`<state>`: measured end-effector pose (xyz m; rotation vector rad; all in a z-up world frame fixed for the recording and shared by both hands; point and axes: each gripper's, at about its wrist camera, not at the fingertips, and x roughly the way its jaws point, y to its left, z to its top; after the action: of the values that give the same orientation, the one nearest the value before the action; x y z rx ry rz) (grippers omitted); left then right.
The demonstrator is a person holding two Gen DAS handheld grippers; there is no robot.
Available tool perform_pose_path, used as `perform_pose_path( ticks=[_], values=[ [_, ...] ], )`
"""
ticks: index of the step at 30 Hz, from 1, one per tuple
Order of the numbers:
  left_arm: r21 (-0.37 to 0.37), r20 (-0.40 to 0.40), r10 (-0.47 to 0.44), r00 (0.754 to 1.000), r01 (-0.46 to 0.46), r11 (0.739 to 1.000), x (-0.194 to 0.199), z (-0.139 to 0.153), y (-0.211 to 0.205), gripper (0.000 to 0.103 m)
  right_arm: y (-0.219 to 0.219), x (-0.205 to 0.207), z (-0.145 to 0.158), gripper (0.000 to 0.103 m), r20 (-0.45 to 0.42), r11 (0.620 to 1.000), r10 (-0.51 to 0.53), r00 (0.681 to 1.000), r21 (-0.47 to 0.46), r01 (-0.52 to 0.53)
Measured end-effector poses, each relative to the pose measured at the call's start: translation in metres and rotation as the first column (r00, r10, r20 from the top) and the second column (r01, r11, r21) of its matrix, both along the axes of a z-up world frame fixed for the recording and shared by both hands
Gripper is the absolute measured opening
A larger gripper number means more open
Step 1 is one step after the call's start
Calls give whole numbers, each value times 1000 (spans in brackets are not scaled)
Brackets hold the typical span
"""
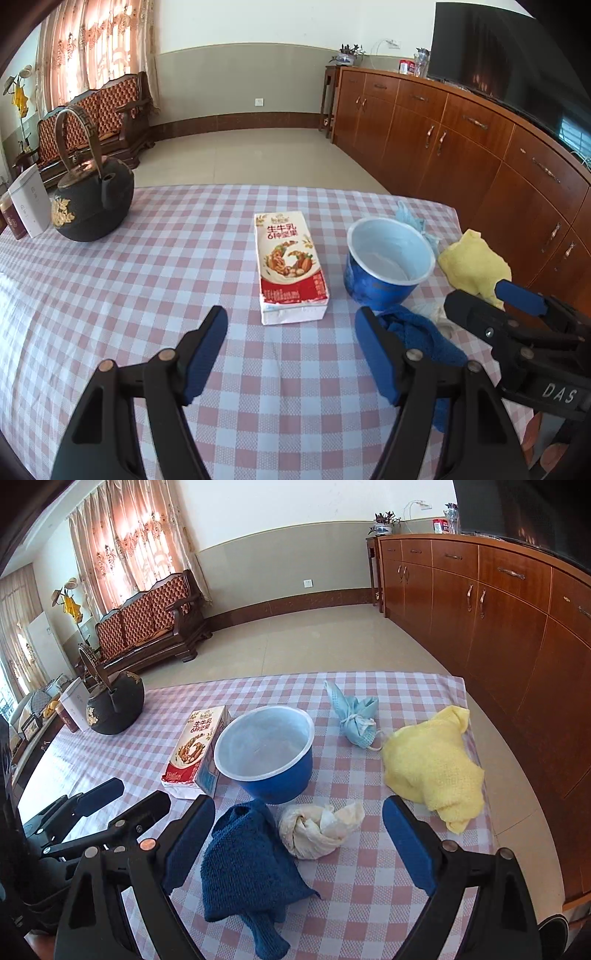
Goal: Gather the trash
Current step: 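Grasp the milk carton with the left tool while the right tool grasps the blue bowl-shaped cup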
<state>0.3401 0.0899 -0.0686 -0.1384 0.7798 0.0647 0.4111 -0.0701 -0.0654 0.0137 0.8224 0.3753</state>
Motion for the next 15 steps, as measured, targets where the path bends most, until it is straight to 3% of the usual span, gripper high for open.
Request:
perform_pose_path(
  ticks=[15],
  values=[
    [8, -37, -6, 999, 6, 1000, 34, -12, -2, 73, 15, 26, -8, 94, -12, 1000, 20, 1000, 8, -20]
  ],
)
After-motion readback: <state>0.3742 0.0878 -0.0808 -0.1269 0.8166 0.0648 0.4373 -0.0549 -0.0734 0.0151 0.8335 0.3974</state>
